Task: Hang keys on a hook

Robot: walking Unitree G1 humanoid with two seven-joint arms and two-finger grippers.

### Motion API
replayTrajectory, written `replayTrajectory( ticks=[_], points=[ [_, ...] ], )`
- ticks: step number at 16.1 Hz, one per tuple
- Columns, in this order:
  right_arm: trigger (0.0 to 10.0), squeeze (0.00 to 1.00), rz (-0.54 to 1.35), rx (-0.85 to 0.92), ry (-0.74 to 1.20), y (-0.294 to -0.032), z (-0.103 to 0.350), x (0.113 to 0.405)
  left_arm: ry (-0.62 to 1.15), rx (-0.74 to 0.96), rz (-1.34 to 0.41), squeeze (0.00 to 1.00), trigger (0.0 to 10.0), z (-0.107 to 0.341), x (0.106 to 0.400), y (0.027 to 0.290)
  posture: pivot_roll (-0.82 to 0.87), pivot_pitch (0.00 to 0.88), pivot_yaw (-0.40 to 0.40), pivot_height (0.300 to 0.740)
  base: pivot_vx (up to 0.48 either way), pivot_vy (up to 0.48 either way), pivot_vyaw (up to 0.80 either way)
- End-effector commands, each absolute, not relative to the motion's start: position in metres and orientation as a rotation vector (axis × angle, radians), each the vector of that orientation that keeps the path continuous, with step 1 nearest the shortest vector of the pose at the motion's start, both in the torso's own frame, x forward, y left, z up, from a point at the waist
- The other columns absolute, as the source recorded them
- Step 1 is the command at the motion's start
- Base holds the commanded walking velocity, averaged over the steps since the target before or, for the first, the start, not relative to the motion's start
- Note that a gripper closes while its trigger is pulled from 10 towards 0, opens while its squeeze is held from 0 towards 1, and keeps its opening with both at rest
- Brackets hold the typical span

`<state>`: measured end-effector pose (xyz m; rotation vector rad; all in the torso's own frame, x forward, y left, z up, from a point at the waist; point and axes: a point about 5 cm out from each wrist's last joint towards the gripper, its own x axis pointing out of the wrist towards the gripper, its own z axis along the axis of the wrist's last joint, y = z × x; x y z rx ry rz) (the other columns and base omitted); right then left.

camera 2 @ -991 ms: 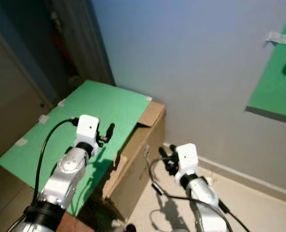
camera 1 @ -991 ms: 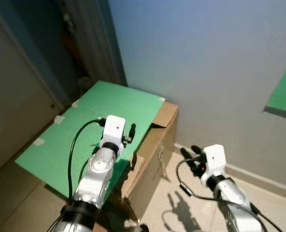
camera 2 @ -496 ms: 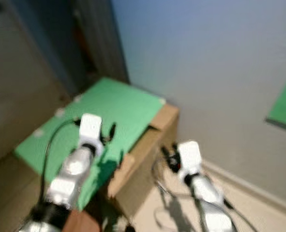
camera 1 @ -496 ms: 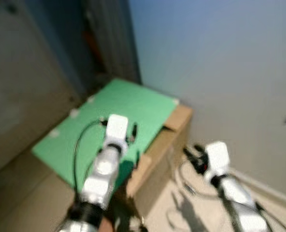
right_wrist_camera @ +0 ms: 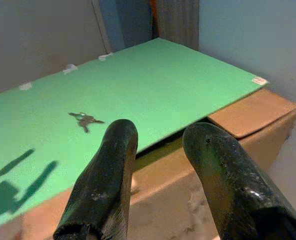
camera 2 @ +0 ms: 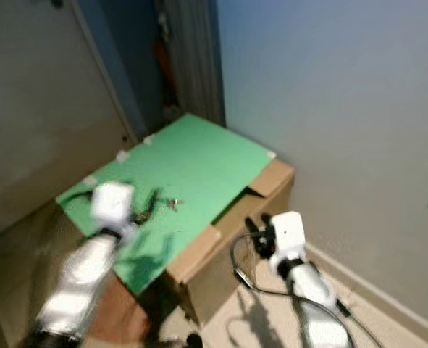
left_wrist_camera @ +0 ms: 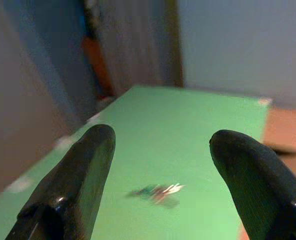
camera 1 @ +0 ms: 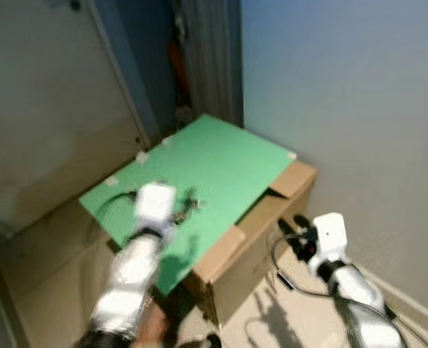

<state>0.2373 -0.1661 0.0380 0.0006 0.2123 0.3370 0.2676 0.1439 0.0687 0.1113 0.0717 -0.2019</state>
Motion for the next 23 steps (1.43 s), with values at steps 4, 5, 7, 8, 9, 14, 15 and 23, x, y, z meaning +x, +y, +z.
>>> replayTrajectory(
  ticks=[4, 5, 7, 8, 9, 14, 15, 23],
  points=[
    [10.0, 0.00, 0.298, 0.002, 0.136, -0.163, 0.048, 0.245, -0.004, 0.195, -0.221, 0.00, 10.0, 0.064, 0.238, 0.156, -0.12, 0.014, 0.136, 0.740, 0.000, 0.000, 0.48],
    [10.0, 0.00, 0.293, 0.010, 0.129, -0.162, 0.049, 0.245, -0.010, 0.200, -0.210, 0.00, 10.0, 0.062, 0.234, 0.157, -0.13, 0.014, 0.135, 0.740, 0.000, 0.000, 0.48],
    [10.0, 0.00, 0.278, 0.026, 0.115, -0.158, 0.050, 0.247, 0.018, 0.108, -0.151, 0.00, 10.0, 0.059, 0.229, 0.140, -0.13, 0.022, 0.133, 0.740, 0.000, 0.000, 0.48],
    [10.0, 0.00, 0.286, 0.025, 0.116, -0.155, 0.049, 0.246, 0.051, 0.023, -0.088, 0.00, 10.0, 0.061, 0.237, 0.143, -0.13, 0.023, 0.132, 0.740, 0.000, 0.000, 0.49],
    [10.0, 0.00, 0.289, 0.008, 0.129, -0.154, 0.047, 0.244, 0.054, 0.051, -0.079, 0.00, 10.0, 0.064, 0.247, 0.146, -0.13, 0.026, 0.131, 0.740, 0.000, 0.000, 0.46],
    [10.0, 0.00, 0.261, -0.028, 0.125, -0.157, 0.047, 0.244, 0.023, 0.124, -0.185, 0.00, 10.0, 0.084, 0.272, 0.136, -0.15, 0.033, 0.144, 0.740, 0.260, 0.000, 0.00],
    [10.0, 0.00, 0.249, -0.068, 0.129, -0.158, 0.047, 0.245, 0.022, 0.127, -0.211, 0.00, 10.0, 0.086, 0.274, 0.131, -0.15, 0.036, 0.148, 0.740, 0.480, 0.000, 0.00],
    [10.0, 0.00, 0.281, -0.097, 0.158, -0.154, 0.041, 0.242, 0.075, 0.138, -0.239, 0.00, 10.0, 0.081, 0.275, 0.122, -0.14, 0.048, 0.145, 0.740, 0.326, 0.000, 0.00]
  ],
)
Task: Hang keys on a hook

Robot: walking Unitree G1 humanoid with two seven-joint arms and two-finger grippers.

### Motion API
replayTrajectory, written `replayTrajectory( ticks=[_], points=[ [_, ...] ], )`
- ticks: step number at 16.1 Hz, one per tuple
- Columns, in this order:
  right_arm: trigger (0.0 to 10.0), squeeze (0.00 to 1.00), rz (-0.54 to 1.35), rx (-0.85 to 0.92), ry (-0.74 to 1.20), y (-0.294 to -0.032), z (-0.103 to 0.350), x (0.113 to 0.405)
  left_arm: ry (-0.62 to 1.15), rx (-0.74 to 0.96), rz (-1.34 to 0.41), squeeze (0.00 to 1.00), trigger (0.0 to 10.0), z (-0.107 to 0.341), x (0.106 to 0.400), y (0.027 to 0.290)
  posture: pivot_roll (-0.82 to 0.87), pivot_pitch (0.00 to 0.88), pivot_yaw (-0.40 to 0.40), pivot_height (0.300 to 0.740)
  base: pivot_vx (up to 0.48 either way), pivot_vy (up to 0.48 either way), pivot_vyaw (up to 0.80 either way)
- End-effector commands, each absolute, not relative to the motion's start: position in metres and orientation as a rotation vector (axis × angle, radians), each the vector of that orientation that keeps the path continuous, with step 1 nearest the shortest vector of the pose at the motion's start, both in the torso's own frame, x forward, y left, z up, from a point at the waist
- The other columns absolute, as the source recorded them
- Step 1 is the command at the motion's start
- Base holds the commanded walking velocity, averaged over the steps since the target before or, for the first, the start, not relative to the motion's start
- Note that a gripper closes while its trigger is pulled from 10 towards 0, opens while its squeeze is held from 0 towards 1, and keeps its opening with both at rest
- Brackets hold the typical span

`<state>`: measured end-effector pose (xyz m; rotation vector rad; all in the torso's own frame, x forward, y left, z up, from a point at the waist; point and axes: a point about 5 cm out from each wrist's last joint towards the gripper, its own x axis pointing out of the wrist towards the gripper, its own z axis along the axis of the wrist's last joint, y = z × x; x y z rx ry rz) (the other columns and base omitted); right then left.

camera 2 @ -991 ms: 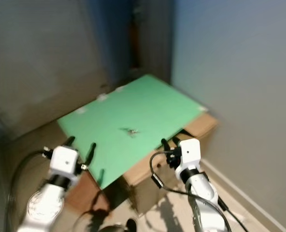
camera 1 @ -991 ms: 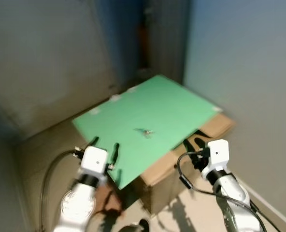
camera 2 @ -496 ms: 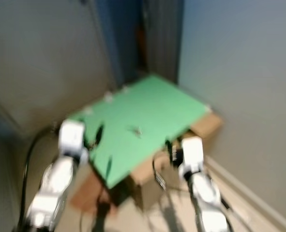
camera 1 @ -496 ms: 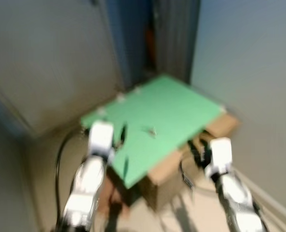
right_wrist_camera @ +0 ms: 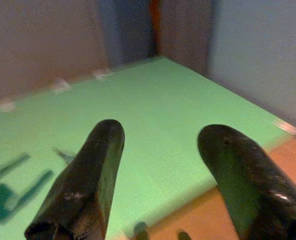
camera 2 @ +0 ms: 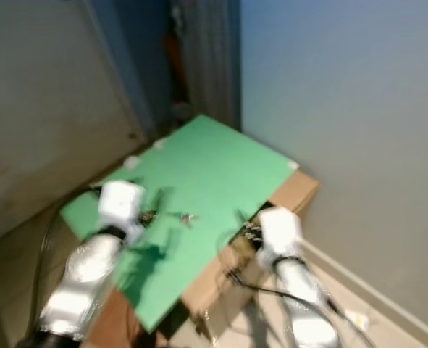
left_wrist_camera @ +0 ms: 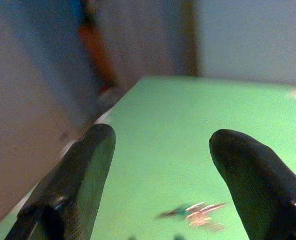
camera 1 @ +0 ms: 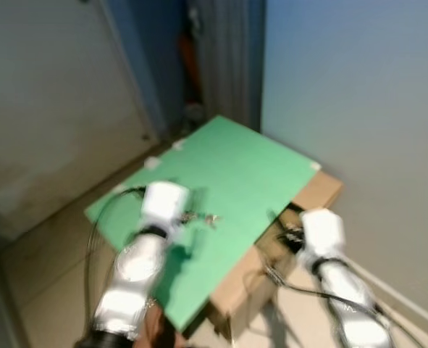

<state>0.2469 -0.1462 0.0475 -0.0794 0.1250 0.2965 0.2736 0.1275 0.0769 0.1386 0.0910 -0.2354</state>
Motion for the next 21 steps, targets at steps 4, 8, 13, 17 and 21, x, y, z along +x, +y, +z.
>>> replayTrajectory(
  ticks=[4, 8, 13, 17, 21],
  points=[
    [10.0, 0.00, 0.293, -0.093, 0.187, -0.158, 0.038, 0.234, 0.092, 0.123, -0.254, 0.00, 10.0, 0.094, 0.289, 0.124, -0.16, 0.085, 0.128, 0.740, 0.000, 0.000, 0.00],
    [10.0, 0.00, 0.314, -0.106, 0.220, -0.168, 0.038, 0.215, 0.230, 0.145, -0.265, 0.00, 10.0, 0.074, 0.313, 0.136, -0.21, 0.152, 0.098, 0.740, 0.000, 0.000, 0.00],
    [10.0, 0.00, 0.498, -0.052, 0.345, -0.189, 0.056, 0.133, 0.321, 0.172, -0.378, 0.00, 10.0, 0.068, 0.341, 0.137, -0.34, 0.269, 0.069, 0.740, 0.000, 0.000, 0.00],
    [10.0, 0.00, 0.553, 0.008, 0.450, -0.194, 0.072, 0.086, 0.356, 0.224, -0.314, 0.00, 10.0, 0.066, 0.350, 0.161, -0.42, 0.342, 0.060, 0.740, 0.000, 0.000, 0.00],
    [10.0, 0.00, 0.558, 0.000, 0.484, -0.199, 0.094, 0.063, 0.378, 0.202, -0.298, 0.00, 10.0, 0.061, 0.348, 0.169, -0.48, 0.419, 0.042, 0.740, 0.000, 0.000, 0.00]
  ],
)
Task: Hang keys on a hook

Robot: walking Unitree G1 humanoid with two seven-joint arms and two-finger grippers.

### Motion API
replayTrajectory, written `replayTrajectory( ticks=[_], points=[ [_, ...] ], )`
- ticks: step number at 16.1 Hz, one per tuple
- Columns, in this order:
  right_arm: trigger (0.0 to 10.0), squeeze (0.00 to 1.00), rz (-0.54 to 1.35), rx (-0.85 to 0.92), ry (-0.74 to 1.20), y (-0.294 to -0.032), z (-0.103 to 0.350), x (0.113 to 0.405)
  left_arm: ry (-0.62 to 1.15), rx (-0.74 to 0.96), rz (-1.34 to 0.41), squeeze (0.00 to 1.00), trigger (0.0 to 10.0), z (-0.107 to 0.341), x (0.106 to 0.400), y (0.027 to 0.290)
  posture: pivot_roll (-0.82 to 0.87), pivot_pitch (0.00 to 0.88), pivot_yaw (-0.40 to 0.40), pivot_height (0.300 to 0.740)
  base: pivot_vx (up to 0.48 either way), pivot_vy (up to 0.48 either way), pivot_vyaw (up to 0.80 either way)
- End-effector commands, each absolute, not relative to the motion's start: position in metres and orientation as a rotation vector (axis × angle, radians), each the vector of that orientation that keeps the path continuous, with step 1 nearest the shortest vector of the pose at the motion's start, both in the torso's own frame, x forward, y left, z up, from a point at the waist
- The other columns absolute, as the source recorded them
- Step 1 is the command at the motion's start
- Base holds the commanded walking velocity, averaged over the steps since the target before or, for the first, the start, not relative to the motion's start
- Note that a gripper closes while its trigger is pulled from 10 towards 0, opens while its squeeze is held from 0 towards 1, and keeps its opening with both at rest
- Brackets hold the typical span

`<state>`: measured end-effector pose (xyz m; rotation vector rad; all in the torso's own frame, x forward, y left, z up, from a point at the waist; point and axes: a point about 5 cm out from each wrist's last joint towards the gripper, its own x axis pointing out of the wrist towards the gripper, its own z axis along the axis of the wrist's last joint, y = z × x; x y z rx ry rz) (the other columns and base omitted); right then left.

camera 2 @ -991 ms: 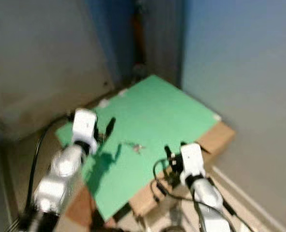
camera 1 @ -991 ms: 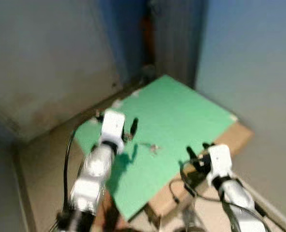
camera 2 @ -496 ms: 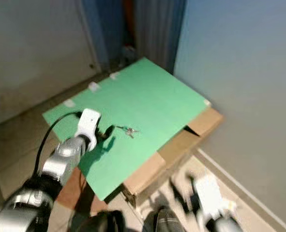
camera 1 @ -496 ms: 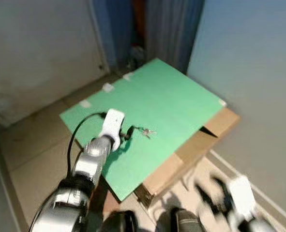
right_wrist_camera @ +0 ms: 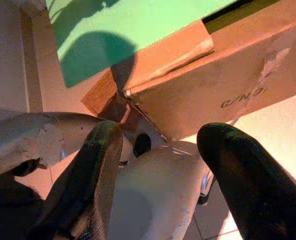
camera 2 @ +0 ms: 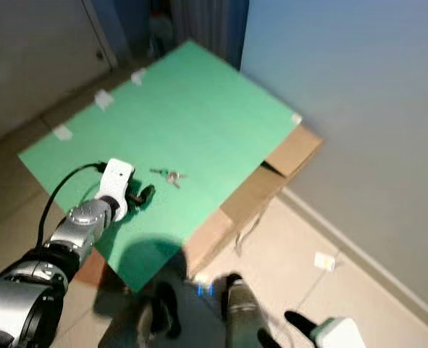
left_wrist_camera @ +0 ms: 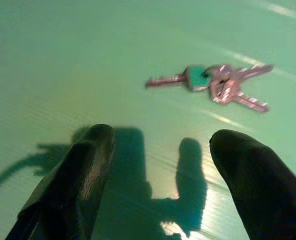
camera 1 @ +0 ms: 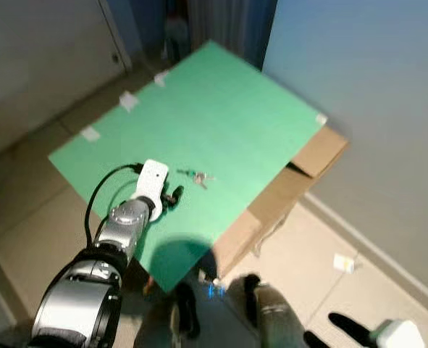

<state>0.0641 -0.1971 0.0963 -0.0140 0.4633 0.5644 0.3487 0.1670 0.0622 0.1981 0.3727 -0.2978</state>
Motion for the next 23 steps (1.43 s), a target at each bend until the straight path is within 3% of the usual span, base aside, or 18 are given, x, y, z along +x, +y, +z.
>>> replayTrajectory(
  ticks=[1, 5, 9, 14, 15, 16, 23],
  points=[
    [10.0, 0.00, 0.553, -0.008, 0.495, -0.201, 0.104, 0.052, 0.361, 0.183, -0.298, 0.00, 10.0, 0.064, 0.350, 0.170, -0.52, 0.474, 0.024, 0.740, 0.000, 0.000, 0.00],
    [10.0, 0.00, 0.531, 0.001, 0.585, -0.203, 0.121, 0.018, 0.220, 0.223, -0.332, 0.00, 10.0, 0.091, 0.365, 0.156, -0.58, 0.535, -0.006, 0.740, 0.000, 0.000, 0.00],
    [10.0, 0.00, 0.517, 0.024, 0.610, -0.200, 0.116, 0.011, 0.158, 0.319, -0.386, 0.00, 10.0, 0.110, 0.373, 0.150, -0.55, 0.529, 0.018, 0.740, 0.000, 0.000, 0.00],
    [10.0, 0.00, 0.504, 0.022, 0.618, -0.199, 0.120, 0.008, 0.166, 0.296, -0.403, 0.00, 10.0, 0.105, 0.372, 0.142, -0.57, 0.558, -0.004, 0.740, 0.000, 0.000, 0.00],
    [10.0, 0.00, 0.502, 0.021, 0.627, -0.199, 0.121, 0.005, 0.189, 0.270, -0.396, 0.00, 2.6, 0.099, 0.370, 0.141, -0.58, 0.562, -0.009, 0.740, 0.000, 0.000, 0.00],
    [10.0, 0.00, 0.501, 0.021, 0.631, -0.200, 0.121, 0.005, 0.225, 0.244, -0.414, 0.00, 0.0, 0.090, 0.365, 0.138, -0.58, 0.560, -0.008, 0.740, 0.000, 0.000, 0.00],
    [10.0, 0.00, 0.520, 0.059, 0.620, -0.199, 0.113, 0.014, 0.299, 0.146, -0.370, 0.00, 0.0, 0.074, 0.358, 0.142, -0.53, 0.538, 0.014, 0.740, 0.000, 0.000, 0.00]
  ],
)
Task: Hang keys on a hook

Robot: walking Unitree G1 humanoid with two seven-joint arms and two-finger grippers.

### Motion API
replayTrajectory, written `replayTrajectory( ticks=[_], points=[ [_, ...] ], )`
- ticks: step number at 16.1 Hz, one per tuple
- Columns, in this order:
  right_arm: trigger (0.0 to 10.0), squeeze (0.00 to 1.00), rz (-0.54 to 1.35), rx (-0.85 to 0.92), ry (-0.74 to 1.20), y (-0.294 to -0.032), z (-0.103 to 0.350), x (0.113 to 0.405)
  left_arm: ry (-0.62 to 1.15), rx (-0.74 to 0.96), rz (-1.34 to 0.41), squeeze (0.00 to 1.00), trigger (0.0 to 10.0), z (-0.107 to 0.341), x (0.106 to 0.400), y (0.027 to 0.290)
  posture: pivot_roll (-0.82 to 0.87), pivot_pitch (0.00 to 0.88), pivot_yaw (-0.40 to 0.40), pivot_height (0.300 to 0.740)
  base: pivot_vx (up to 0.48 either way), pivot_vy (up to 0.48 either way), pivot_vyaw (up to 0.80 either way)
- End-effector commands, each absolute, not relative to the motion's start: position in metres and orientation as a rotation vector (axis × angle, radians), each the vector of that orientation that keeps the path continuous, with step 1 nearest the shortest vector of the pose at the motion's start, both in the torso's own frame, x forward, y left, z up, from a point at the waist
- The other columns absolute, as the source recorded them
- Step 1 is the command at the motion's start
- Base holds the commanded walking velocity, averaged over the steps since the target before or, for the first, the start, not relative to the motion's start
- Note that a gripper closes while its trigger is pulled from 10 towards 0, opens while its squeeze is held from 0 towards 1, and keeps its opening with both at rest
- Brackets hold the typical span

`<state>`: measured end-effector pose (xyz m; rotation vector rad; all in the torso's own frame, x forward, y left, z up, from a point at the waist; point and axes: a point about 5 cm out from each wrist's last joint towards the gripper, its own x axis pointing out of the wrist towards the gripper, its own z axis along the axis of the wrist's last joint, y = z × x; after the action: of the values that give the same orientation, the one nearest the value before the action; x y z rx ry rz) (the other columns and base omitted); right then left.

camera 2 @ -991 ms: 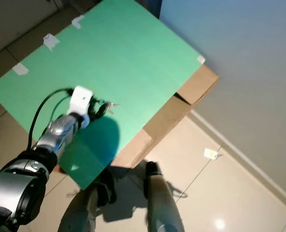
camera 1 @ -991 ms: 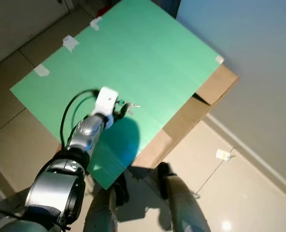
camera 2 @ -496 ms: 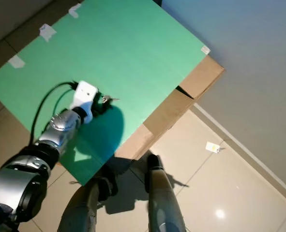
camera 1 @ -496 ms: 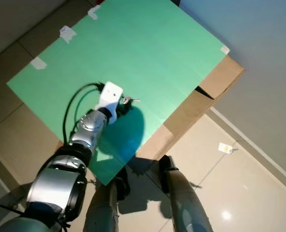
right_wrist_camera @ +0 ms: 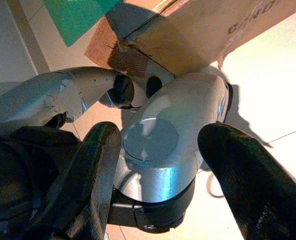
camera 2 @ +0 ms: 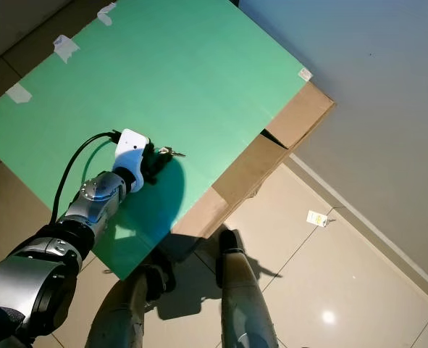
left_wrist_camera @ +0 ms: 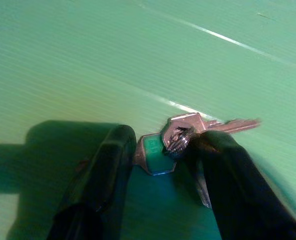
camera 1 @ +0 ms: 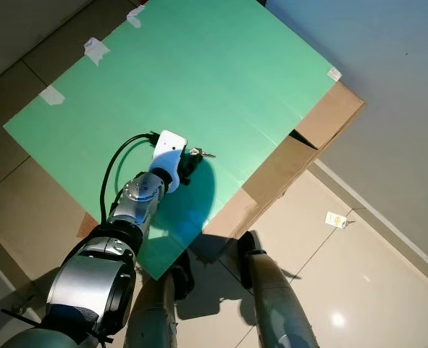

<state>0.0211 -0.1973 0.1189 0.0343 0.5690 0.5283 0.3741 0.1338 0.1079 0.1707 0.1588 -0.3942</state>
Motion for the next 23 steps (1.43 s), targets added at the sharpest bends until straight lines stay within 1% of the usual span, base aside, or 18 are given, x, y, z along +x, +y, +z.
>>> replayTrajectory(
  ticks=[1, 2, 3, 4, 5, 6, 7, 8, 12, 13, 14, 16, 17, 18, 20, 21, 23],
  points=[
    [10.0, 0.00, 0.521, 0.059, 0.621, -0.199, 0.112, 0.015, 0.289, 0.124, -0.346, 0.00, 0.0, 0.076, 0.359, 0.144, -0.52, 0.531, 0.015, 0.740, 0.000, 0.000, 0.00],
    [10.0, 0.00, 0.523, 0.058, 0.620, -0.200, 0.110, 0.017, 0.280, 0.088, -0.324, 0.00, 0.0, 0.079, 0.361, 0.145, -0.52, 0.526, 0.017, 0.740, 0.000, 0.000, 0.00],
    [10.0, 0.00, 0.523, 0.058, 0.617, -0.200, 0.109, 0.019, 0.276, 0.076, -0.313, 0.10, 0.0, 0.080, 0.362, 0.146, -0.51, 0.522, 0.016, 0.740, 0.000, 0.000, 0.00],
    [10.0, 0.00, 0.525, 0.058, 0.612, -0.200, 0.108, 0.024, 0.262, 0.100, -0.317, 0.12, 0.0, 0.081, 0.362, 0.144, -0.51, 0.519, 0.016, 0.740, 0.000, 0.000, 0.00],
    [10.0, 0.00, 0.526, 0.058, 0.609, -0.199, 0.107, 0.025, 0.265, 0.094, -0.317, 0.11, 0.0, 0.081, 0.362, 0.144, -0.51, 0.517, 0.016, 0.740, 0.000, 0.000, 0.00],
    [10.0, 0.00, 0.523, 0.055, 0.609, -0.201, 0.106, 0.027, 0.266, 0.073, -0.322, 0.04, 0.0, 0.083, 0.363, 0.142, -0.51, 0.513, 0.014, 0.740, 0.000, 0.000, 0.00],
    [10.0, 0.00, 0.523, 0.055, 0.609, -0.201, 0.106, 0.027, 0.266, 0.073, -0.322, 0.04, 0.0, 0.083, 0.363, 0.142, -0.51, 0.513, 0.014, 0.740, 0.000, 0.000, 0.00],
    [10.0, 0.00, 0.520, 0.052, 0.612, -0.203, 0.101, 0.029, 0.232, 0.032, -0.315, 0.00, 0.0, 0.091, 0.367, 0.143, -0.50, 0.497, 0.017, 0.740, 0.000, 0.000, 0.00],
    [10.0, 0.00, 0.528, 0.053, 0.600, -0.202, 0.091, 0.041, 0.088, -0.004, -0.349, 0.00, 0.0, 0.116, 0.375, 0.138, -0.46, 0.459, 0.030, 0.740, 0.000, 0.000, 0.00],
    [10.0, 0.00, 0.530, 0.053, 0.599, -0.202, 0.089, 0.042, 0.076, -0.008, -0.351, 0.00, 0.0, 0.118, 0.375, 0.138, -0.45, 0.449, 0.033, 0.740, 0.000, 0.000, 0.00],
    [10.0, 0.00, 0.542, 0.059, 0.579, -0.200, 0.078, 0.055, 0.011, -0.039, -0.359, 0.00, 0.0, 0.129, 0.375, 0.135, -0.41, 0.404, 0.052, 0.740, 0.000, 0.000, 0.00],
    [10.0, 0.00, 0.552, 0.063, 0.550, -0.196, 0.070, 0.067, -0.046, -0.066, -0.388, 0.00, 0.0, 0.140, 0.373, 0.130, -0.38, 0.380, 0.065, 0.740, 0.000, 0.000, 0.00],
    [10.0, 0.00, 0.562, 0.071, 0.519, -0.192, 0.062, 0.080, -0.085, -0.078, -0.410, 0.00, 0.0, 0.151, 0.371, 0.125, -0.34, 0.335, 0.083, 0.740, 0.000, 0.000, 0.00],
    [10.0, 0.00, 0.566, 0.072, 0.514, -0.190, 0.060, 0.083, -0.091, -0.076, -0.415, 0.00, 0.0, 0.153, 0.371, 0.124, -0.34, 0.335, 0.083, 0.740, 0.000, 0.000, 0.00],
    [10.0, 0.00, 0.572, 0.076, 0.489, -0.185, 0.053, 0.097, -0.116, -0.054, -0.428, 0.00, 0.0, 0.161, 0.369, 0.122, -0.31, 0.291, 0.099, 0.740, 0.000, 0.000, 0.00],
    [10.0, 0.00, 0.574, 0.075, 0.451, -0.177, 0.046, 0.116, -0.129, -0.018, -0.416, 0.00, 0.0, 0.167, 0.368, 0.123, -0.28, 0.258, 0.115, 0.740, 0.000, 0.000, 0.00],
    [10.0, 0.00, 0.512, 0.041, 0.344, -0.161, 0.050, 0.156, -0.119, 0.042, -0.383, 0.00, 0.0, 0.169, 0.364, 0.130, -0.24, 0.198, 0.146, 0.740, 0.000, 0.000, 0.00]
  ],
)
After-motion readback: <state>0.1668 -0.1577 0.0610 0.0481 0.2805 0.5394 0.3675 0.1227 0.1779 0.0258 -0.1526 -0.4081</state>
